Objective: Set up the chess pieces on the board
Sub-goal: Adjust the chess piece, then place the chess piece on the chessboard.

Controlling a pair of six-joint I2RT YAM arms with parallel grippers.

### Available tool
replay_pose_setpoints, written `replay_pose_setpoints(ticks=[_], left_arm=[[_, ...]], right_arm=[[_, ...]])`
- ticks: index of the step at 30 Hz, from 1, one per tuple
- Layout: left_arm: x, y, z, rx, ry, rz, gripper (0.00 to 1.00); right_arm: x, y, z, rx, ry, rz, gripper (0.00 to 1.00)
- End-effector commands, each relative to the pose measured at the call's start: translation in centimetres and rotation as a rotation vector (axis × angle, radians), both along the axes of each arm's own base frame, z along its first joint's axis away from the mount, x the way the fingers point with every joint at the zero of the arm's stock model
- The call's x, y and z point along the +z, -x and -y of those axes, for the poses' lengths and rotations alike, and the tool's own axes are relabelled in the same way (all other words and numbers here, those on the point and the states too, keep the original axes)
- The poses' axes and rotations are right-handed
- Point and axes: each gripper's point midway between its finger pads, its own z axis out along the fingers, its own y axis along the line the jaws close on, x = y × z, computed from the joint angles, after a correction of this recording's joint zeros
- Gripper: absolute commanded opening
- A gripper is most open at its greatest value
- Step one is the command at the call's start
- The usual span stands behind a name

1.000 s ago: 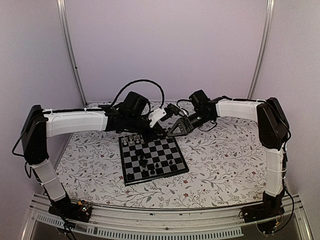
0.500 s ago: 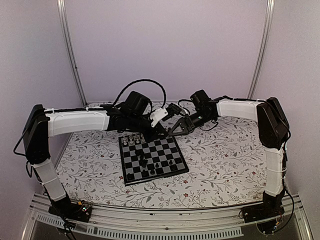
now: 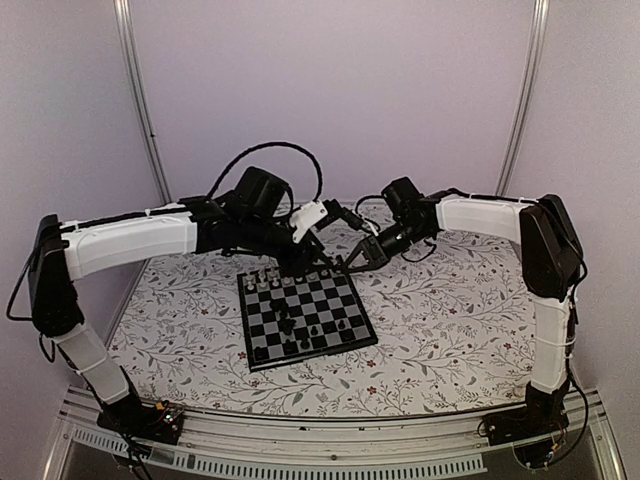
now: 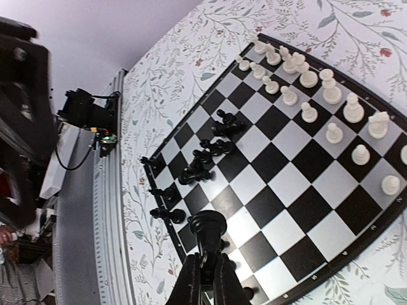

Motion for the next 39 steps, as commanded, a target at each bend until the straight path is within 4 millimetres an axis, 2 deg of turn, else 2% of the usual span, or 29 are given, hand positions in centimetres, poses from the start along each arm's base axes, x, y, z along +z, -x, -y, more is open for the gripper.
replay_pose_setpoints(ticks=[1, 4, 8, 12, 15, 19, 23, 30, 34, 39], left_arm=[[6.7, 0.5, -2.3, 0.061, 0.050, 0.140, 0.49], [8.1, -1.2, -4.6, 0.186, 0.035, 0.228, 0.52], [8.4, -3.8, -8.1, 0.373, 0.039, 0.311, 0.54], [8.6, -5.4, -11.6, 0.488, 0.104, 0.337, 0.54], [7.8, -6.3, -14.4, 0.560, 0.125, 0.338, 0.55], [9.1, -6.7, -16.9, 0.667, 0.129, 0.383, 0.59], [10.0, -6.7, -18.1, 0.712, 0.143, 0.409, 0.62], [10.9, -6.2, -18.7, 0.725, 0.159, 0.432, 0.62], [11.1, -6.2, -18.9, 0.729, 0.159, 0.438, 0.63], [11.0, -6.2, -18.9, 0.729, 0.153, 0.439, 0.63]], right_arm=[[2.3, -1.2, 1.7, -0.026, 0.096, 0.272, 0.00], [3.1, -1.7, 2.2, -0.024, 0.156, 0.384, 0.00], [3.7, -1.8, 2.2, 0.021, 0.269, 0.502, 0.00], [3.9, -1.5, 1.5, 0.079, 0.376, 0.588, 0.00], [3.2, -1.2, 0.8, 0.137, 0.471, 0.660, 0.00], [1.1, -0.4, -0.2, 0.223, 0.595, 0.732, 0.00], [-0.6, 0.5, -1.7, 0.284, 0.631, 0.751, 0.00], [-4.2, 1.9, -2.9, 0.375, 0.716, 0.780, 0.00], [-4.8, 2.5, -3.2, 0.396, 0.725, 0.779, 0.00], [-4.2, 2.9, -2.7, 0.398, 0.729, 0.782, 0.00]])
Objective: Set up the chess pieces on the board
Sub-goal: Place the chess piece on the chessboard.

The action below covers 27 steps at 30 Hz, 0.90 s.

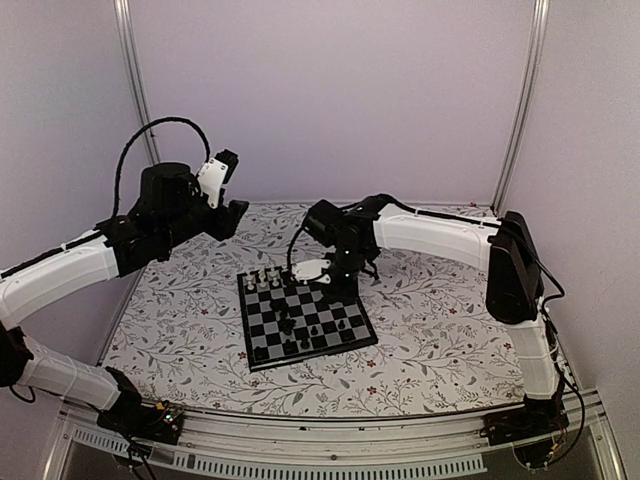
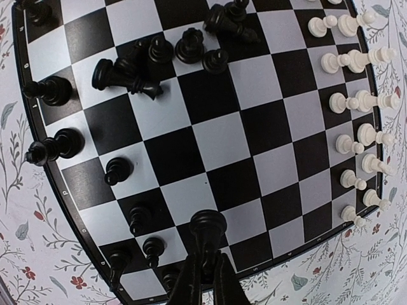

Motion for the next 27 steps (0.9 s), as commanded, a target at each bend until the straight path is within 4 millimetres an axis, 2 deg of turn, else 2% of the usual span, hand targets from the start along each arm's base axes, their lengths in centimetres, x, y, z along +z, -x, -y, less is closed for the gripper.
replay_pose_setpoints(ticks=[1, 7, 15, 23, 27], left_arm=[[0.5, 0.0, -0.5, 0.019, 0.016, 0.024, 0.63], [0.2, -0.1, -0.3, 0.009, 0.011, 0.014, 0.63], [-0.8, -0.4, 0.1, 0.001, -0.003, -0.010, 0.63], [-1.1, -0.4, 0.2, -0.004, -0.013, -0.017, 0.64], [-1.4, -0.5, 0.4, -0.013, -0.018, -0.026, 0.64]], right_arm=[[1.7, 0.0, 0.4, 0.009, -0.001, 0.036, 0.00], [3.2, -0.2, 1.6, 0.016, 0.007, 0.091, 0.00], [0.5, -0.9, 1.4, 0.014, 0.058, 0.094, 0.01], [-0.4, -1.0, 1.0, 0.020, 0.059, 0.083, 0.05], [-1.5, -0.9, 1.2, 0.019, 0.077, 0.065, 0.05]])
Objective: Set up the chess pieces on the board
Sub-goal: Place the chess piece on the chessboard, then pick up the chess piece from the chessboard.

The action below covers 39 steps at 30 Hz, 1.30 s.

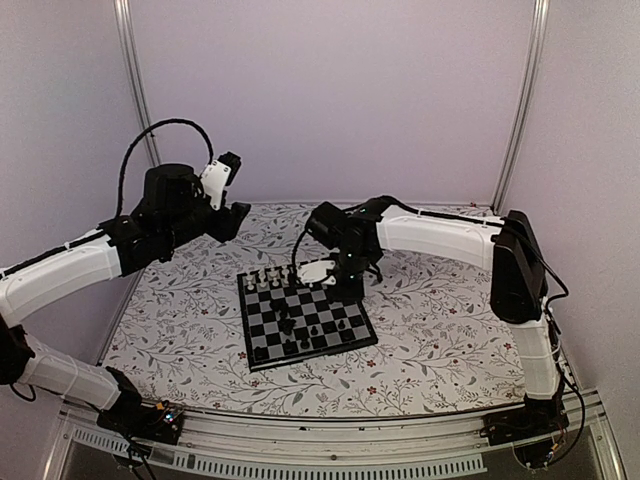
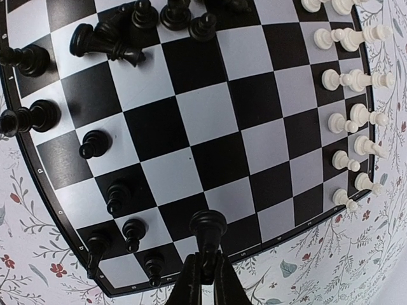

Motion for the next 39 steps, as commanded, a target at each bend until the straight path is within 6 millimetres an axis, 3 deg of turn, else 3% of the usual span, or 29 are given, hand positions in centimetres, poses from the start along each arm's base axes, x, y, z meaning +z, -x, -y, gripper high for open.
replay_pose_setpoints(ticks=[1, 6, 15, 22, 26, 29, 31, 32, 33, 35, 39], left_arm=[[-0.8, -0.3, 0.2, -0.009, -0.009, -0.014, 0.64], [-1.1, -0.3, 0.3, -0.013, -0.012, -0.022, 0.64], [-1.5, -0.4, 0.6, -0.021, -0.017, -0.034, 0.64], [-2.8, -0.2, 1.8, -0.082, -0.014, -0.084, 0.65], [-4.4, 0.3, 4.1, -0.174, 0.023, -0.186, 0.59], [-7.4, 1.7, 7.6, -0.324, -0.010, -0.304, 0.55], [-9.8, 3.1, 10.0, -0.417, -0.074, -0.383, 0.53], [-11.3, 4.0, 11.1, -0.453, -0.115, -0.420, 0.52], [-12.5, 4.7, 12.1, -0.484, -0.148, -0.448, 0.52], [-14.6, 6.1, 13.9, -0.536, -0.184, -0.504, 0.50], [-16.8, 7.3, 16.8, -0.603, -0.193, -0.577, 0.47]], right_arm=[[-1.5, 0.0, -0.3, 0.007, 0.015, -0.014, 0.06], [-1.9, -0.1, -0.5, 0.005, 0.013, -0.015, 0.09], [-1.6, -0.6, -1.0, -0.012, -0.013, -0.001, 0.27], [1.0, 0.6, -0.3, -0.010, -0.088, -0.068, 0.32], [4.6, -1.0, 2.5, -0.090, -0.188, -0.057, 0.34], [6.1, -2.2, 5.6, -0.173, -0.282, -0.092, 0.34], [8.2, -2.1, 7.7, -0.194, -0.386, -0.105, 0.34], [7.4, -1.7, 9.0, -0.208, -0.404, -0.129, 0.35], [8.6, -1.8, 10.1, -0.217, -0.457, -0.103, 0.35], [9.2, -1.7, 11.5, -0.234, -0.518, -0.080, 0.37], [10.3, -2.3, 13.6, -0.280, -0.654, -0.045, 0.37]])
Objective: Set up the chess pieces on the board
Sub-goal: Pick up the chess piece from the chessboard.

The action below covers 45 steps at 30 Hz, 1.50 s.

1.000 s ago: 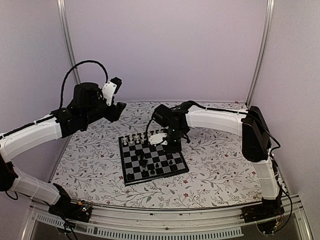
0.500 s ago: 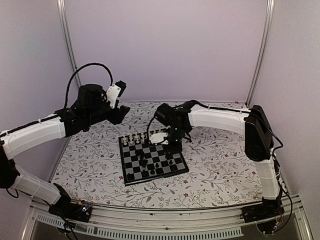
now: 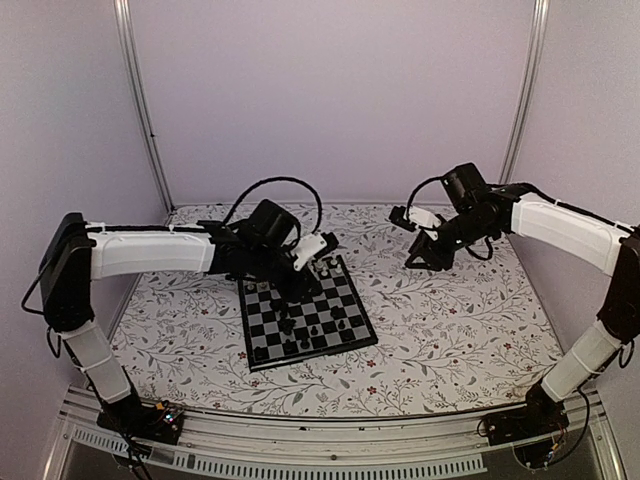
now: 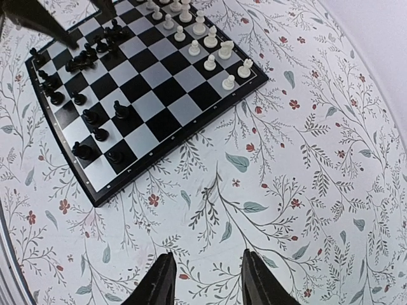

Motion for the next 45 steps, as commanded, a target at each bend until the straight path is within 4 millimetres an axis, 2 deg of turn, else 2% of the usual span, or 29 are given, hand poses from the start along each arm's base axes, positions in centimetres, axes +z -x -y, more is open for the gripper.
replay_pose_setpoints(ticks=[1, 4, 7, 14, 24, 30, 40, 42, 45], left_arm=[[-2.0, 2.4, 2.7, -0.110, -0.028, -0.109, 0.46], [-3.5, 2.8, 3.8, -0.134, -0.055, -0.152, 0.46], [-5.0, 2.7, 4.4, -0.135, -0.084, -0.166, 0.46], [-6.4, 2.0, 6.3, -0.149, -0.108, -0.175, 0.43], [-8.7, 2.4, 5.9, -0.170, -0.184, -0.229, 0.33], [-8.9, 1.8, 6.1, -0.154, -0.195, -0.219, 0.25], [-9.0, 1.8, 6.2, -0.158, -0.204, -0.232, 0.09], [-8.4, 1.7, 6.1, -0.152, -0.206, -0.225, 0.06], [-6.2, 1.5, 5.9, -0.138, -0.185, -0.192, 0.04]], right_arm=[[2.0, 0.1, -0.9, 0.023, -0.233, 0.031, 0.37], [1.3, -0.1, 0.2, -0.006, -0.267, 0.014, 0.37], [0.3, 0.4, 0.3, 0.001, -0.266, -0.004, 0.38], [-0.4, 0.8, 0.2, 0.020, -0.260, -0.015, 0.38], [-0.8, 0.9, 0.4, 0.025, -0.251, -0.016, 0.38], [-1.0, 0.9, 0.4, 0.026, -0.249, -0.020, 0.37], [-1.4, 0.8, 0.4, 0.021, -0.238, -0.023, 0.37], [-1.4, 0.8, 0.4, 0.020, -0.239, -0.024, 0.37], [-1.4, 0.7, 0.5, 0.019, -0.238, -0.026, 0.37]])
